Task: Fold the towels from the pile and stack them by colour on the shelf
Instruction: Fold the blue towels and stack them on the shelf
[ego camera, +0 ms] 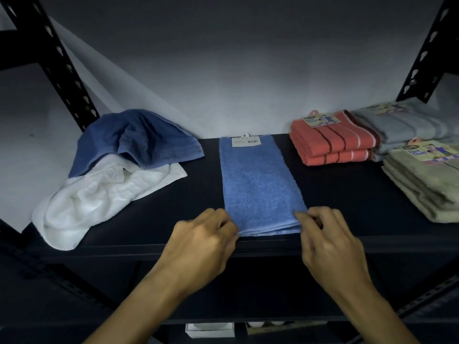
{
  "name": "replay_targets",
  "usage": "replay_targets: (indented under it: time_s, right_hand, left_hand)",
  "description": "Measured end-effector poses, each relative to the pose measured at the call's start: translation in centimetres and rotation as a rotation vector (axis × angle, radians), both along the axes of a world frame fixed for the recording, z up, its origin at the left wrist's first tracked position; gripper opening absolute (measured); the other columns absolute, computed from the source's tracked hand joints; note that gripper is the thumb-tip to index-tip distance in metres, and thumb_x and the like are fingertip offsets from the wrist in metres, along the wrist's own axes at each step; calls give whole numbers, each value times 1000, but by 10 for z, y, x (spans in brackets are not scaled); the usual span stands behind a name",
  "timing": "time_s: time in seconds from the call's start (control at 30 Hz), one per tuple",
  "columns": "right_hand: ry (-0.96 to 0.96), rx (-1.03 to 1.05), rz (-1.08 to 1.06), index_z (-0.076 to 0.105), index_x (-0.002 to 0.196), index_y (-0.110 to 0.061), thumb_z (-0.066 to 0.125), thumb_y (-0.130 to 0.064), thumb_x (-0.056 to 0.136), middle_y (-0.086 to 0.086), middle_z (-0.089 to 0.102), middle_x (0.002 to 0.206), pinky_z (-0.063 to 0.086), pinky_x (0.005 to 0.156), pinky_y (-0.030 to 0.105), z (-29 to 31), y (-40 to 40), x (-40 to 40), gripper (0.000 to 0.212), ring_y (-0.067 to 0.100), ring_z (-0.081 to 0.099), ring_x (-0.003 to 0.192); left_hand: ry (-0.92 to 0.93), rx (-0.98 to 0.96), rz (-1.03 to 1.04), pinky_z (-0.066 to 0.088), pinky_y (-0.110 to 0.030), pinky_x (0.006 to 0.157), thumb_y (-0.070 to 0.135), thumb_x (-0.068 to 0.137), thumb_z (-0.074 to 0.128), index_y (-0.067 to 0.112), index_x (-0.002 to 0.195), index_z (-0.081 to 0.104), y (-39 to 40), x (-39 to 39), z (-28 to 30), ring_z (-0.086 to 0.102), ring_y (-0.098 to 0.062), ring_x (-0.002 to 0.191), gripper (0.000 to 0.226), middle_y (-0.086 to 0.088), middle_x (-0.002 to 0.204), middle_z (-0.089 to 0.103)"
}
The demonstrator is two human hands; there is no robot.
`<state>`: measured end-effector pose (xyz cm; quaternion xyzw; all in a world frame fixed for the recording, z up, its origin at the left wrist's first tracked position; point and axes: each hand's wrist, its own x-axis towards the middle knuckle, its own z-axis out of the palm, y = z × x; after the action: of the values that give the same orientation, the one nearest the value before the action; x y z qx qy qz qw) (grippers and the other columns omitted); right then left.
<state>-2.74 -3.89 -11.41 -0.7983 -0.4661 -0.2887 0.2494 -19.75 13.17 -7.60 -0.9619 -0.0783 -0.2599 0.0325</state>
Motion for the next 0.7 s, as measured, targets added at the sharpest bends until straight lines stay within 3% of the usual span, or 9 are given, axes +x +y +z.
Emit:
replay_targets:
  time_s: [0.17, 0.23, 0.3, 0.4, 0.47, 0.5, 0.57, 0.63, 0.7]
  right_hand:
    - [1, -89, 56, 74, 103, -8, 73, -4, 75, 2, 60, 89, 32, 49, 16, 4, -9, 4, 29, 19, 56, 78]
    - [50, -102, 107, 72, 108, -11, 68, -14, 79, -2, 58, 95, 30, 50, 14, 10, -13, 8, 29, 16, 55, 86]
    - [139, -128, 165, 65, 121, -15, 55, -35, 85, -4, 54, 110, 33, 54, 12, 16, -14, 13, 43, 12, 51, 99]
    - [225, -285, 245, 40, 146, -23, 43, -64, 86, -9, 34, 147, 45, 83, 22, 21, -7, 27, 72, 6, 31, 135]
    - [240, -451, 312, 19, 154, -31, 31, -79, 83, -13, 9, 160, 28, 111, 26, 18, -3, 37, 86, 0, 3, 146]
    - [224, -515, 335, 12, 154, -33, 25, -83, 81, -14, 2, 162, 16, 118, 27, 16, -1, 40, 90, -2, -6, 146]
    - [135, -549, 341, 13, 154, -31, 25, -80, 84, -10, 5, 162, 8, 120, 30, 8, -2, 41, 87, 2, -4, 147]
    - [63, -511, 324, 26, 152, -24, 38, -65, 90, -2, 21, 160, 17, 115, 36, 3, -4, 37, 76, 11, 15, 148]
    - [13, -409, 349, 38, 147, -18, 56, -46, 90, 1, 37, 153, 26, 111, 39, -5, -6, 32, 66, 17, 32, 142]
  left_hand:
    - [30, 93, 16, 44, -28, 41, 19, 89, 62, 18, 79, 67, -1, -4, -1, 57, -12, 67, 12, 7, 83, 62]
    - [18, 83, 7, 48, -23, 50, 29, 90, 62, 19, 88, 69, 0, -5, -1, 61, -12, 79, 13, 8, 93, 64]
    - [22, 24, 20, 51, -20, 70, 47, 88, 59, 18, 110, 67, 1, -3, -2, 59, -11, 101, 37, 7, 112, 63]
    - [134, -51, 9, 37, -28, 109, 66, 86, 49, 18, 141, 47, 6, 5, -4, 43, -11, 132, 73, 4, 143, 48]
    - [257, -88, -20, 18, -37, 121, 73, 87, 40, 23, 152, 30, 11, 10, -9, 22, -9, 147, 82, 5, 158, 30]
    - [297, -94, -35, 13, -39, 122, 73, 89, 36, 26, 154, 25, 13, 12, -14, 14, -8, 149, 81, 6, 161, 23]
    - [288, -75, -54, 19, -44, 121, 66, 93, 35, 26, 153, 30, 16, 12, -25, 17, -8, 149, 72, 5, 160, 27]
    - [183, -97, -79, 34, -47, 115, 53, 96, 41, 24, 146, 45, 15, 9, -32, 34, -10, 143, 58, 3, 152, 43]
    - [54, -132, -134, 37, -46, 111, 40, 97, 49, 21, 138, 54, 15, 5, -41, 45, -12, 137, 46, 2, 144, 53]
